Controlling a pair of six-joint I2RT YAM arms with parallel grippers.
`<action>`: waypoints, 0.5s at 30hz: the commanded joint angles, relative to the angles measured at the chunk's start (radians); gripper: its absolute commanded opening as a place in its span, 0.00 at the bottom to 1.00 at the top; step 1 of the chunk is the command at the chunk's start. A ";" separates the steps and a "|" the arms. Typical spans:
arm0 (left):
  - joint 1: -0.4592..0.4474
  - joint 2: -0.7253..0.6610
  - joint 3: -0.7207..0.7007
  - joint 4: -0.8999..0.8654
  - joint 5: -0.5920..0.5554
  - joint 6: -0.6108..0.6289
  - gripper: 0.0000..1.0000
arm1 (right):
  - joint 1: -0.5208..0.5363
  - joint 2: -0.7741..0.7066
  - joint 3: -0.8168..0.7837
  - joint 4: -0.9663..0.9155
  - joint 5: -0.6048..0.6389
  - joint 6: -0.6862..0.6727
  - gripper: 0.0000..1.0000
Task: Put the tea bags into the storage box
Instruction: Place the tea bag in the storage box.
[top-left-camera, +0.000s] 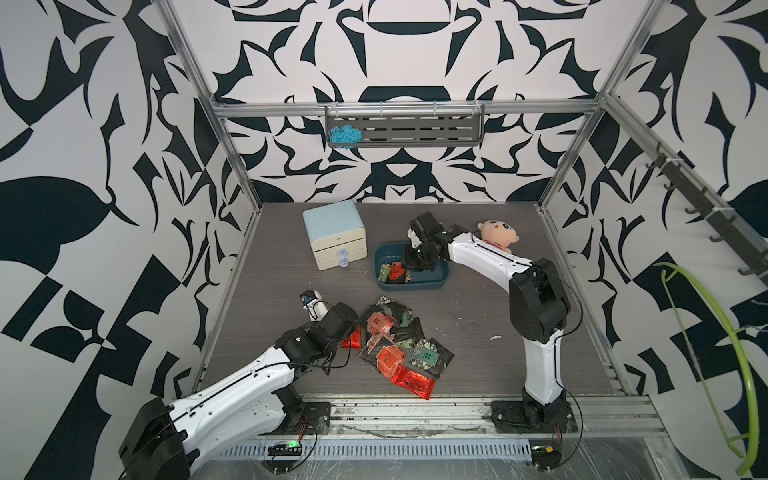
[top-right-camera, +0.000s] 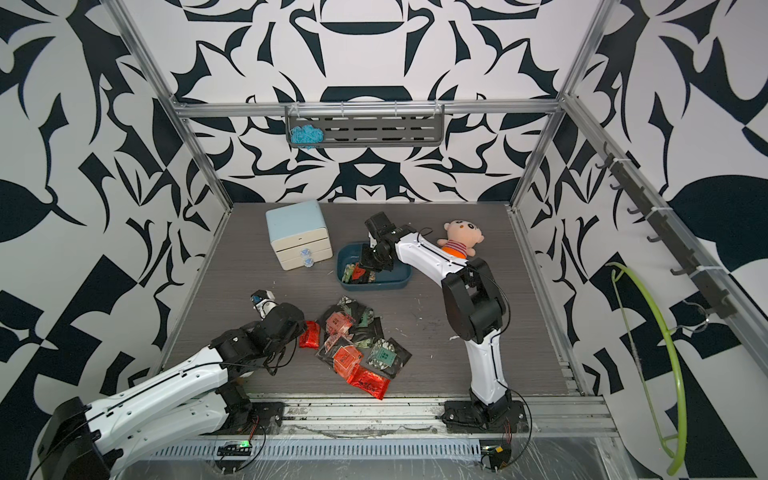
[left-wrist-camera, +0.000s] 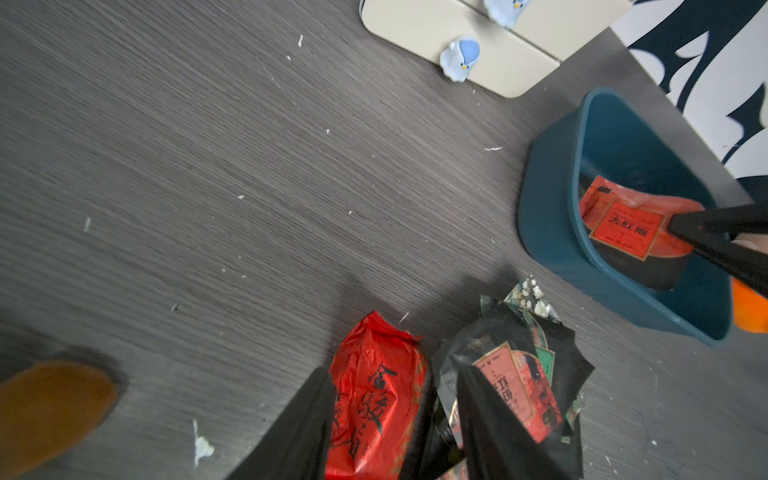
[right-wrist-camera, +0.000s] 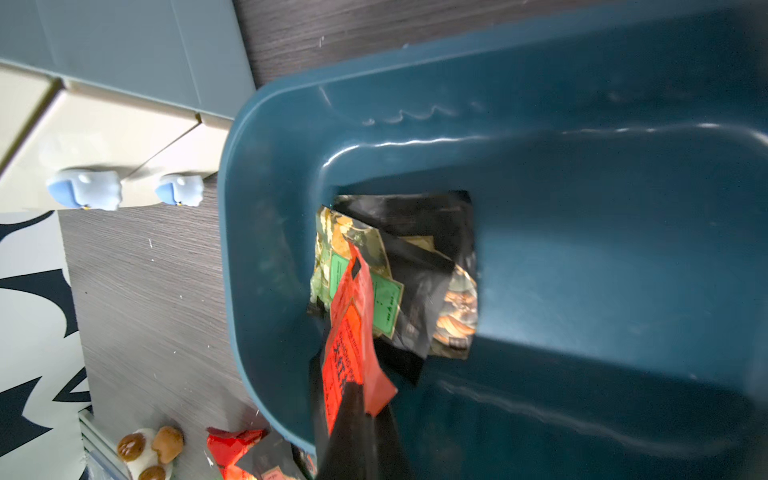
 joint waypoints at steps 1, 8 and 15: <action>0.005 0.029 0.019 0.011 0.022 0.021 0.53 | 0.004 0.015 0.070 -0.012 0.025 -0.017 0.00; 0.004 0.059 0.031 0.030 0.039 0.026 0.53 | -0.013 0.062 0.129 -0.027 0.061 -0.058 0.00; 0.004 0.062 0.035 0.054 0.053 0.019 0.53 | -0.026 0.098 0.175 -0.084 0.077 -0.088 0.09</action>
